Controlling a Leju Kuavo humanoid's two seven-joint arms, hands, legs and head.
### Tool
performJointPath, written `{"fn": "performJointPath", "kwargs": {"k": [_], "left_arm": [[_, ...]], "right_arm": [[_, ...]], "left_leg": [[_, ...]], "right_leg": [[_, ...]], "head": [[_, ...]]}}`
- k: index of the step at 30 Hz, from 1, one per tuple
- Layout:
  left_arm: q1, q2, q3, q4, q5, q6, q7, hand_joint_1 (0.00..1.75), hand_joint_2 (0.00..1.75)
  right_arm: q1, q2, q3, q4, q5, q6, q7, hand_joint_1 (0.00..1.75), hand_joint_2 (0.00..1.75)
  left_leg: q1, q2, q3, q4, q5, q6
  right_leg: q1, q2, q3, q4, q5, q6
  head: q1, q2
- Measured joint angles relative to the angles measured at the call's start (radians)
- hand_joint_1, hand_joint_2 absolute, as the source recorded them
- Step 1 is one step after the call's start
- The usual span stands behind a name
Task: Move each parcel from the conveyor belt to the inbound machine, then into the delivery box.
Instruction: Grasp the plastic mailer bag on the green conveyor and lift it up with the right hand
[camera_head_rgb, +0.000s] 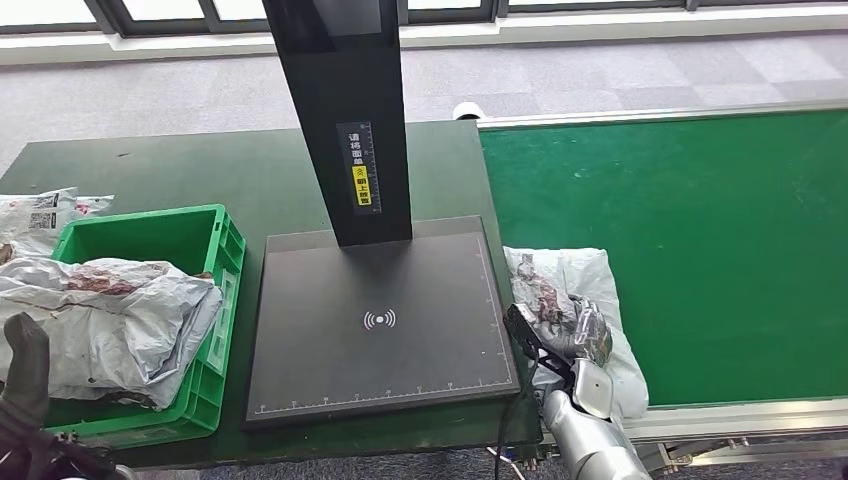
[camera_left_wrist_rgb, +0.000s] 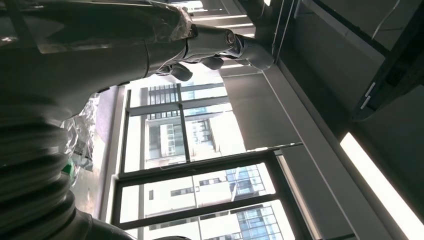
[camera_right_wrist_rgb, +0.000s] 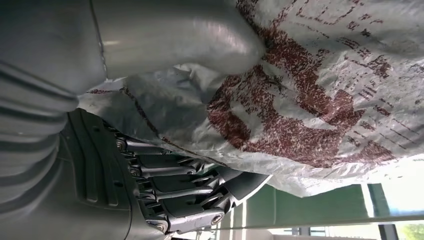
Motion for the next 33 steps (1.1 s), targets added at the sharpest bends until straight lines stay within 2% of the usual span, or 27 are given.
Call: {"fn": "performJointPath", "kwargs": {"k": [12,16,19,22,25,33], "left_arm": [[0.001,0.0,0.018,-0.009,-0.028,0.0,0.0,0.0,1.75],[0.001,0.0,0.032,-0.013,-0.059,0.0,0.0,0.0,1.75],[0.001,-0.001,0.041,-0.015,-0.077,0.0,0.0,0.0,1.75],[0.001,-0.001,0.052,-0.019,-0.084,0.0,0.0,0.0,1.75],[0.001,-0.001,0.057,-0.023,-0.086,0.0,0.0,0.0,1.75],[0.001,-0.002,0.058,-0.025,-0.087,0.0,0.0,0.0,1.75]], "right_arm": [[-0.016,-0.002,0.0,0.018,-0.006,0.048,-0.006,1.75,1.75],[-0.017,-0.002,0.0,0.019,-0.012,0.028,-0.023,1.75,1.75],[-0.011,-0.001,0.0,0.016,-0.045,-0.041,-0.082,1.75,1.75],[0.016,0.011,0.0,-0.04,-0.111,-0.128,-0.215,1.75,1.75],[0.05,0.037,0.0,-0.14,-0.153,-0.151,-0.309,1.75,1.75],[0.081,0.064,0.0,-0.263,-0.167,-0.156,-0.326,1.75,1.75]], "left_leg": [[0.0,0.0,0.001,0.0,0.0,0.0],[0.0,0.0,0.002,0.0,0.0,0.0],[0.0,0.0,0.001,0.0,0.0,0.0],[0.0,0.0,0.0,0.0,0.0,0.0],[0.0,0.0,0.0,0.0,0.0,0.0],[0.0,0.0,-0.001,0.0,0.0,0.0]], "right_leg": [[0.0,0.0,0.001,0.0,0.0,0.0],[0.0,0.0,0.001,0.0,0.0,0.0],[0.0,0.0,0.001,0.0,0.0,0.0],[0.0,0.0,0.001,0.0,0.0,0.0],[0.0,-0.001,0.0,0.0,0.0,0.0],[0.0,-0.001,-0.001,0.0,0.0,0.0]], "head": [[0.0,0.0],[0.0,0.0],[0.0,0.0],[0.0,0.0],[0.0,0.0],[0.0,0.0]]}}
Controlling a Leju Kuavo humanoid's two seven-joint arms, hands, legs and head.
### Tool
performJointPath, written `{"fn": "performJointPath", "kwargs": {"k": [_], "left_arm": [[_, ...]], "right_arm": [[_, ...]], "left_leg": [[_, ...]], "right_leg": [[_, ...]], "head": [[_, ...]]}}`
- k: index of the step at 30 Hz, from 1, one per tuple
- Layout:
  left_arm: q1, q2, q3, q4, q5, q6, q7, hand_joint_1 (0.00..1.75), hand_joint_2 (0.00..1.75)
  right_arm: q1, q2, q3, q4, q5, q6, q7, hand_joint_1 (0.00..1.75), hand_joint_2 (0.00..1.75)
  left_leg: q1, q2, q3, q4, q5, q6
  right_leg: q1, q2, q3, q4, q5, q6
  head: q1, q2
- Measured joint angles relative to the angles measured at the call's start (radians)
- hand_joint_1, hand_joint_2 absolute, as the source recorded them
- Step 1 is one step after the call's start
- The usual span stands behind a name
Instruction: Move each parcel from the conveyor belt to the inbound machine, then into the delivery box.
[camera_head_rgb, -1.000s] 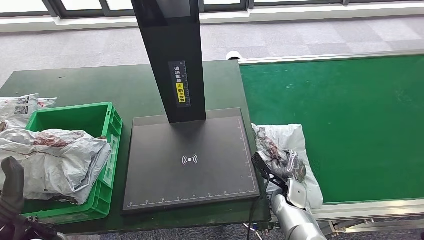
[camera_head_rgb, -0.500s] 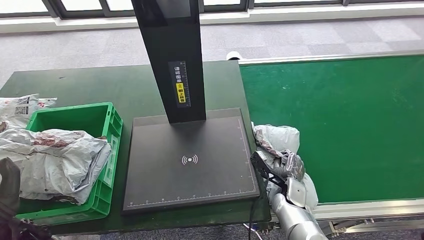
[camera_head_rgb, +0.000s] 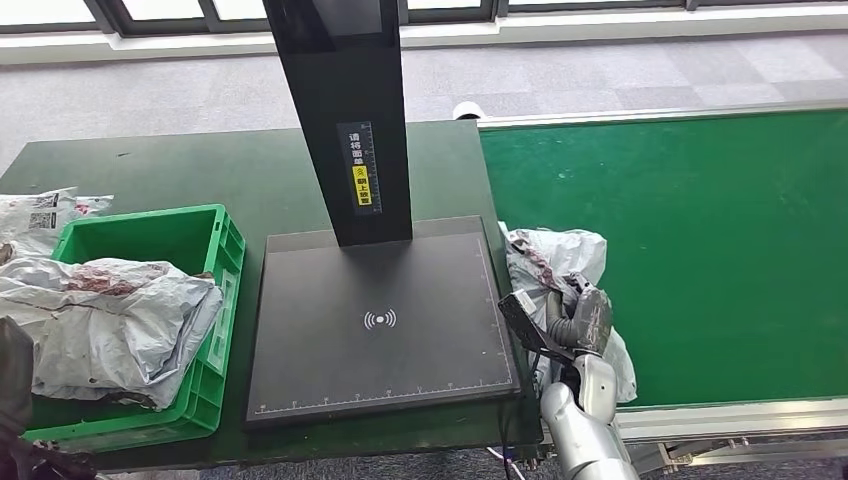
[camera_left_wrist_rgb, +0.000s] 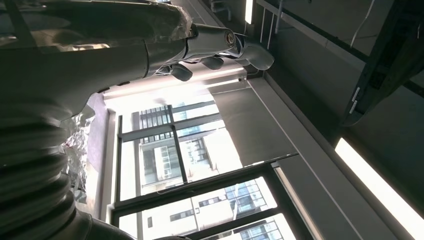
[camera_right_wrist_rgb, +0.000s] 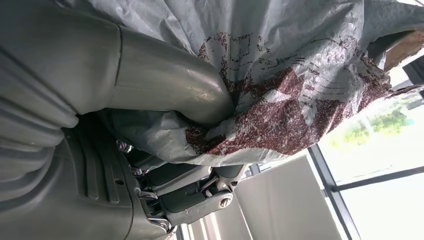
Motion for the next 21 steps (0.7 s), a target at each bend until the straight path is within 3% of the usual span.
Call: {"fn": "performJointPath", "kwargs": {"k": [10,21], "left_arm": [[0.0,0.0,0.0,-0.001,-0.001,0.0,0.0,0.0,1.75],[-0.003,0.0,0.017,-0.002,-0.05,0.0,0.0,0.0,1.75]], "right_arm": [[0.011,0.007,0.0,-0.038,-0.002,0.0,-0.005,1.75,1.75],[0.068,0.074,-0.001,-0.23,-0.1,-0.001,-0.171,1.75,1.75]], "left_leg": [[0.0,0.0,0.0,0.0,0.0,0.0],[0.0,0.0,0.0,0.0,0.0,0.0]], "right_leg": [[0.0,0.0,0.0,0.0,0.0,0.0],[0.0,0.0,-0.001,0.0,0.0,0.0]], "head": [[0.0,0.0],[0.0,0.0]]}}
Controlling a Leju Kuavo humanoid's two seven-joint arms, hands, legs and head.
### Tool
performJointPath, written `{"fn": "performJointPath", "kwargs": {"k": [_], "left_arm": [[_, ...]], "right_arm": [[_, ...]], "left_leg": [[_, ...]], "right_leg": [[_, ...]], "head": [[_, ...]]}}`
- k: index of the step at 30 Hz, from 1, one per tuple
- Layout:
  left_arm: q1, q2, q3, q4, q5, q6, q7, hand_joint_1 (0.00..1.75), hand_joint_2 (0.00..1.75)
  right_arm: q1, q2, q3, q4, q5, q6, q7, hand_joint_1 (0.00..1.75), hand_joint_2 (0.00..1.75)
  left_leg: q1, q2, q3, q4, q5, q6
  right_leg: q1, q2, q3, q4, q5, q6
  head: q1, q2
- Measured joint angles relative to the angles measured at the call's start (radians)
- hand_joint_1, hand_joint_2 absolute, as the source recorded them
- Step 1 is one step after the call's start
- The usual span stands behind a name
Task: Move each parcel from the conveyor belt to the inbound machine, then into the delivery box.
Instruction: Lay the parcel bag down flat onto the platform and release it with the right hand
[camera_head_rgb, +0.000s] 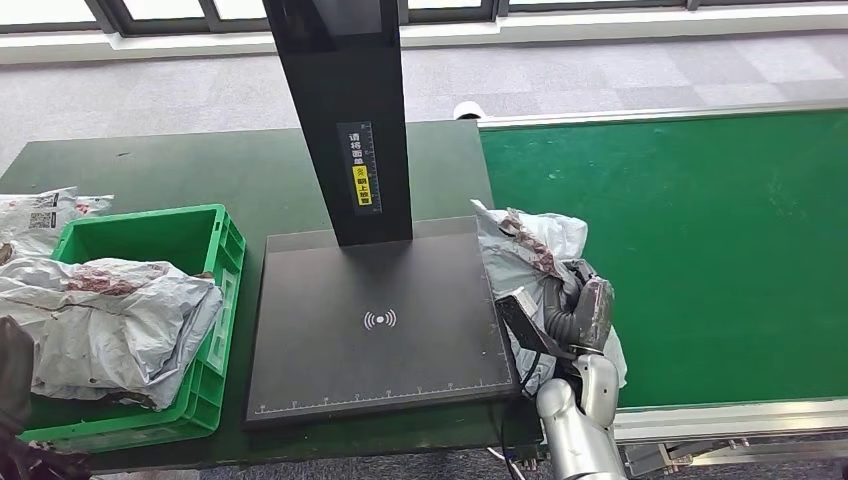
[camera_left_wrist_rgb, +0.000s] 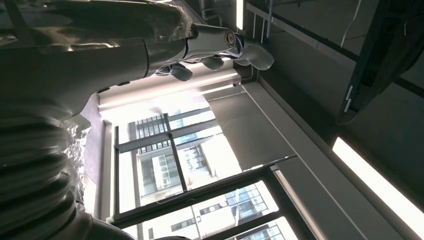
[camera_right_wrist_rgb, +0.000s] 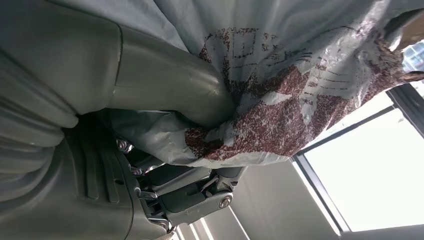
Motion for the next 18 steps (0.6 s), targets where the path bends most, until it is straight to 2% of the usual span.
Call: {"fn": "performJointPath", "kwargs": {"k": [18], "left_arm": [[-0.001,0.0,0.0,0.0,-0.009,0.0,0.0,0.0,1.75]], "right_arm": [[0.038,0.028,0.003,-0.116,-0.012,0.0,-0.009,1.75,1.75]], "left_leg": [[0.0,0.0,0.0,0.0,0.0,0.0]], "right_leg": [[0.0,0.0,0.0,0.0,0.0,0.0]], "head": [[0.0,0.0]]}}
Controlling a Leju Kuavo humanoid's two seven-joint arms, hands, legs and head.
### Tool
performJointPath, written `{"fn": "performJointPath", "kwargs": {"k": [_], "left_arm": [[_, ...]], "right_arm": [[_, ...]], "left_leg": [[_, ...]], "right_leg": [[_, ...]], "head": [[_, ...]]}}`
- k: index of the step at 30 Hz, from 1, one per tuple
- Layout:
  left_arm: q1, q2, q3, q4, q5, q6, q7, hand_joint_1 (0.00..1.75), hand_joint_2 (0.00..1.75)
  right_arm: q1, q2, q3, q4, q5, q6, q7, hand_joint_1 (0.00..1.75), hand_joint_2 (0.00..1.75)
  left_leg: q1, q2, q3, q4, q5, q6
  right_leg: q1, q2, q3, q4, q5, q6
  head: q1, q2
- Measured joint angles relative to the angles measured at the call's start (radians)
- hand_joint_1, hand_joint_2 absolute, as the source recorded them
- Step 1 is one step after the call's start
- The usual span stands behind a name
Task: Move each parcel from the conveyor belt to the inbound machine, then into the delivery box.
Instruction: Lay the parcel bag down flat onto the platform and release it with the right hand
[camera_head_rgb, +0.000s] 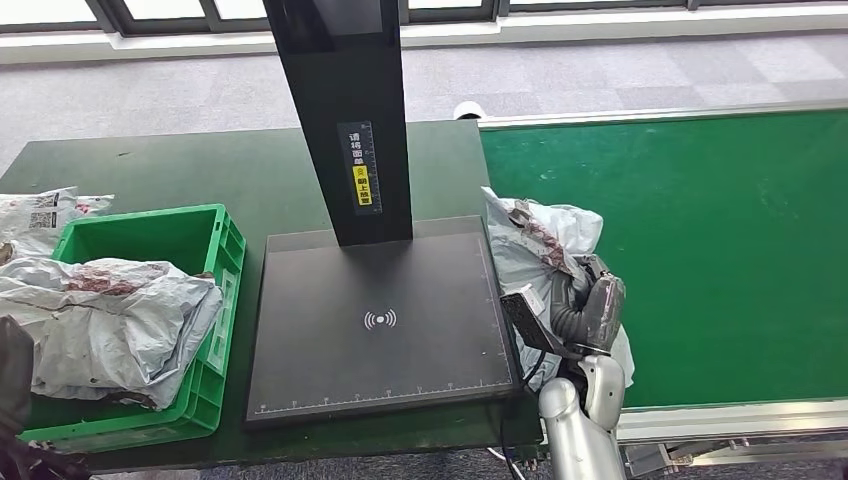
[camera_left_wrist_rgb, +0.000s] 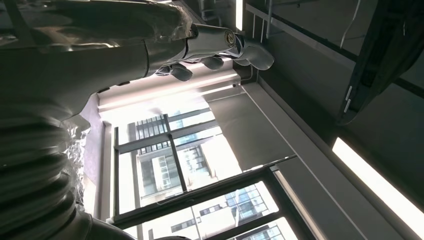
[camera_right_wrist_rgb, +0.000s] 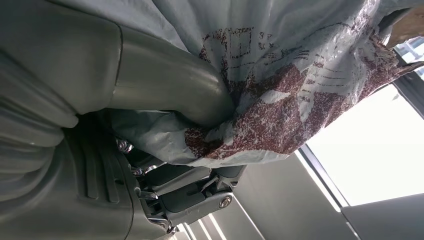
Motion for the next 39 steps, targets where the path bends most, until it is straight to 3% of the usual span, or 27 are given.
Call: {"fn": "performJointPath", "kwargs": {"k": [5,10,19,36,39], "left_arm": [[-0.008,0.0,0.0,0.002,-0.021,0.0,0.0,0.0,1.75],[-0.012,0.0,0.0,0.007,-0.042,0.0,0.0,0.0,1.75],[-0.014,0.0,-0.001,0.013,-0.058,0.0,0.0,0.0,1.75],[-0.02,0.0,-0.026,0.029,-0.074,0.0,0.0,0.0,1.75],[-0.021,0.0,-0.027,0.034,-0.075,0.0,0.0,0.0,1.75]], "right_arm": [[0.038,0.003,0.047,-0.091,-0.116,0.001,-0.078,1.75,1.75],[0.049,0.003,0.223,-0.113,-0.167,0.07,-0.153,1.75,1.75],[0.017,0.002,0.483,-0.075,-0.203,0.113,-0.108,1.75,1.75],[0.008,0.001,0.553,0.003,-0.154,0.16,-0.059,1.73,1.75],[0.006,0.001,0.553,0.019,-0.155,0.159,-0.049,0.42,1.75]], "left_leg": [[0.0,0.0,0.0,0.0,0.0,0.0],[0.0,0.004,0.001,0.0,-0.001,-0.001],[0.001,0.003,0.0,0.0,0.0,-0.002],[0.0,0.003,0.0,0.0,0.0,-0.001],[0.0,0.003,0.0,0.0,0.0,-0.001]], "right_leg": [[0.0,0.0,0.0,0.0,0.0,0.0],[0.0,0.005,-0.001,0.0,0.0,0.0],[0.001,0.005,-0.001,0.0,0.0,-0.001],[0.0,0.005,-0.002,0.0,0.0,0.0],[0.0,0.005,-0.002,0.0,0.0,0.0]], "head": [[0.0,0.0],[0.0,0.0],[0.0,0.0],[0.0,0.0],[0.0,0.0]]}}
